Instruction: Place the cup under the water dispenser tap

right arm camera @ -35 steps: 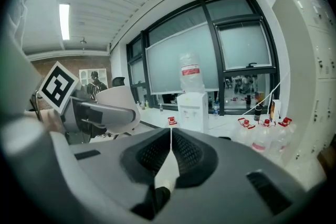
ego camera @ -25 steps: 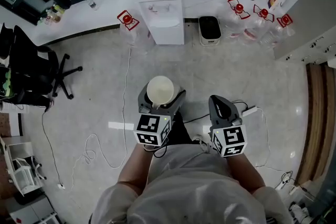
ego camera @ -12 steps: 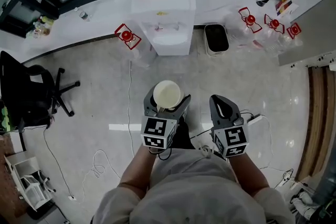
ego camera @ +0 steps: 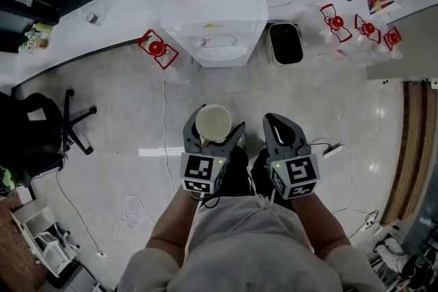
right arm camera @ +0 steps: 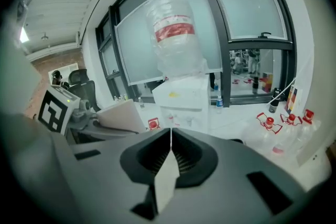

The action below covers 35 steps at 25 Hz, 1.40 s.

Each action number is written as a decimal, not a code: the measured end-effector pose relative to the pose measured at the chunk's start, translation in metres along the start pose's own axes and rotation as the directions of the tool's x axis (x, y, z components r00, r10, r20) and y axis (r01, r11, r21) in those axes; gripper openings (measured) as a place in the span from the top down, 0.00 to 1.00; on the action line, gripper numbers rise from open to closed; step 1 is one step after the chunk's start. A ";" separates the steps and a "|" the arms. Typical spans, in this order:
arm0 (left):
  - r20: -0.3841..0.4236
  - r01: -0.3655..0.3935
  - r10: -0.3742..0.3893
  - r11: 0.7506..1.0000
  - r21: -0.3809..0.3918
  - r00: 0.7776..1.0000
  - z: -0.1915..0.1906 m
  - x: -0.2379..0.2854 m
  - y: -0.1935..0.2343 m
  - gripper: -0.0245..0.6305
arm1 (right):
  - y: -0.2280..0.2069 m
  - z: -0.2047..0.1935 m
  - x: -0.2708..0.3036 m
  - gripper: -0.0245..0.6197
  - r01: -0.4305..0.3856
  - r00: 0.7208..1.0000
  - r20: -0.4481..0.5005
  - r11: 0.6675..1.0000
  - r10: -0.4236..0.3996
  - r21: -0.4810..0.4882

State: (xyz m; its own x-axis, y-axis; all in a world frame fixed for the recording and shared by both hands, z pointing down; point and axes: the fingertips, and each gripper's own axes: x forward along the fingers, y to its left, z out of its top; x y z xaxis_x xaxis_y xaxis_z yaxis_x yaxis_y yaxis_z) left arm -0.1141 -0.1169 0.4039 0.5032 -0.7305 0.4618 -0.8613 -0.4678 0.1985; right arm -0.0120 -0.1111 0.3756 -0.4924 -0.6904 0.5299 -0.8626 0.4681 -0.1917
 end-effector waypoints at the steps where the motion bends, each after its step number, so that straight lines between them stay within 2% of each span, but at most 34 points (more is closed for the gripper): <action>1: -0.006 -0.004 0.004 1.000 -0.002 1.000 -0.004 0.007 0.004 0.27 | -0.005 -0.001 0.008 0.92 0.002 1.000 -0.005 1.000 -0.002 -0.003; 9: -0.044 -0.036 0.037 0.999 0.003 0.998 -0.046 0.070 0.033 0.27 | -0.047 -0.012 0.068 0.92 0.022 0.999 0.030 1.000 -0.022 -0.013; 13: -0.003 -0.080 0.080 0.997 -0.023 0.997 -0.072 0.096 0.057 0.27 | -0.050 -0.029 0.100 0.92 -0.006 1.000 0.016 1.000 0.006 -0.017; 17: 0.020 -0.103 0.103 0.995 0.008 0.994 -0.100 0.120 0.073 0.27 | -0.043 -0.037 0.118 0.92 -0.053 0.997 0.047 0.997 0.055 -0.048; 21: 0.038 -0.118 0.117 0.992 0.048 0.992 -0.120 0.156 0.086 0.27 | -0.051 -0.064 0.141 0.92 -0.061 0.997 0.039 0.996 0.064 -0.063; 26: 0.024 -0.140 0.139 0.989 0.055 0.990 -0.150 0.201 0.107 0.27 | -0.052 -0.105 0.174 0.92 -0.072 0.997 0.014 0.996 0.073 -0.061; 35: 0.074 -0.191 0.186 0.979 0.072 0.980 -0.158 0.273 0.140 0.27 | -0.063 -0.135 0.197 0.92 -0.089 0.996 0.019 0.995 0.090 -0.054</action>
State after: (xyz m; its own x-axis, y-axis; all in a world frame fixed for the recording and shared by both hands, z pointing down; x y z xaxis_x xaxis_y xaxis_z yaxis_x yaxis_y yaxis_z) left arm -0.1080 -0.3035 0.6940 0.3380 -0.8394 0.4255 -0.9342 -0.3539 0.0439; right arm -0.0392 -0.2022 0.6036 -0.5700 -0.6559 0.4950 -0.8081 0.5563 -0.1934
